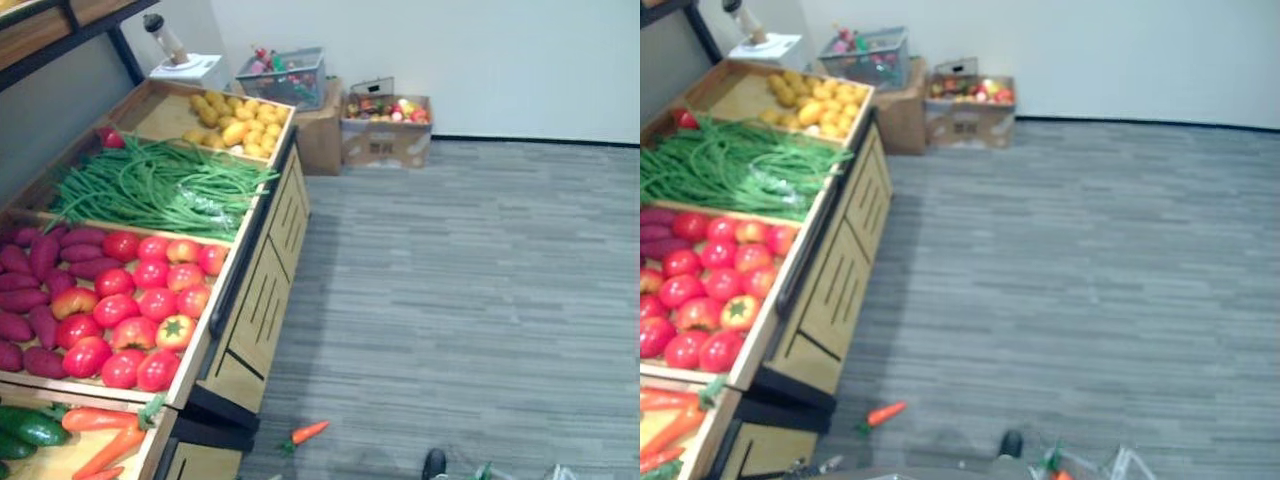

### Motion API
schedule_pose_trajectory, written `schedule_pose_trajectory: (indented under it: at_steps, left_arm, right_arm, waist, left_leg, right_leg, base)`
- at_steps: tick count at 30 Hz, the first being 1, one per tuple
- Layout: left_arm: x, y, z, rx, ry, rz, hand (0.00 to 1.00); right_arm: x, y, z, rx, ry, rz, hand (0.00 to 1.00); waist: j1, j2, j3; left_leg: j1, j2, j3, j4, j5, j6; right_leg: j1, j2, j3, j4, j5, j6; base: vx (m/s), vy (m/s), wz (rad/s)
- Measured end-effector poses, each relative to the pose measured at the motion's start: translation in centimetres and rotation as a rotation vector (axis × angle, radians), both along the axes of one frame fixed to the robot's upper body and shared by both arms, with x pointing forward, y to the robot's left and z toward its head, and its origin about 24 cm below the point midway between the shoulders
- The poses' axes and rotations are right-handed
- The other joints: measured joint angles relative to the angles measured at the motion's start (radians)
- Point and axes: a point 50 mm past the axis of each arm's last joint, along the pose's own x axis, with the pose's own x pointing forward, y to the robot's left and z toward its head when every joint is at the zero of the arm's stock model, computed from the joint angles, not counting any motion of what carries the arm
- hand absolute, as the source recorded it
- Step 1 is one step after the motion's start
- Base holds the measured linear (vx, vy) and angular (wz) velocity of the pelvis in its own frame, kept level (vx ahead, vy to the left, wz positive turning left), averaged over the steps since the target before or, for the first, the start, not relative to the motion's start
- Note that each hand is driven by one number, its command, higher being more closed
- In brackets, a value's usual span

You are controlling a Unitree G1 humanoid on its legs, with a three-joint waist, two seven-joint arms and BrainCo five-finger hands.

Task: Pick vegetable in the basket

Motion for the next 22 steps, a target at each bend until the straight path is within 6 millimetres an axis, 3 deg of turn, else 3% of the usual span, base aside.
schedule_pose_trajectory:
  at_steps: [6, 22]
  left_arm:
    - [-0.23, -0.13, -0.16, -0.049, -0.009, 0.064, 0.00]
    - [-0.25, -0.63, -0.35, -0.075, -0.009, 0.102, 0.00]
  right_arm:
    - [-1.15, 0.50, -0.18, 0.032, 0.001, -0.120, 1.00]
    - [-0.80, 0.19, -0.10, 0.019, -0.010, -0.093, 1.00]
  waist:
    - [-0.002, 0.001, -0.002]
    - [0.000, 0.007, -0.007]
  left_leg:
    - [0.019, 0.001, 0.020, -0.001, -0.007, -0.004]
    - [0.112, -0.010, 0.147, 0.002, -0.048, -0.011]
  right_leg:
    - [0.000, 0.006, 0.024, 0.000, 0.001, 0.000]
    - [-0.020, 0.035, 0.182, 0.000, 0.018, 0.000]
  base:
    - [0.01, -0.003, -0.11]
    - [-0.01, -0.014, -0.29]
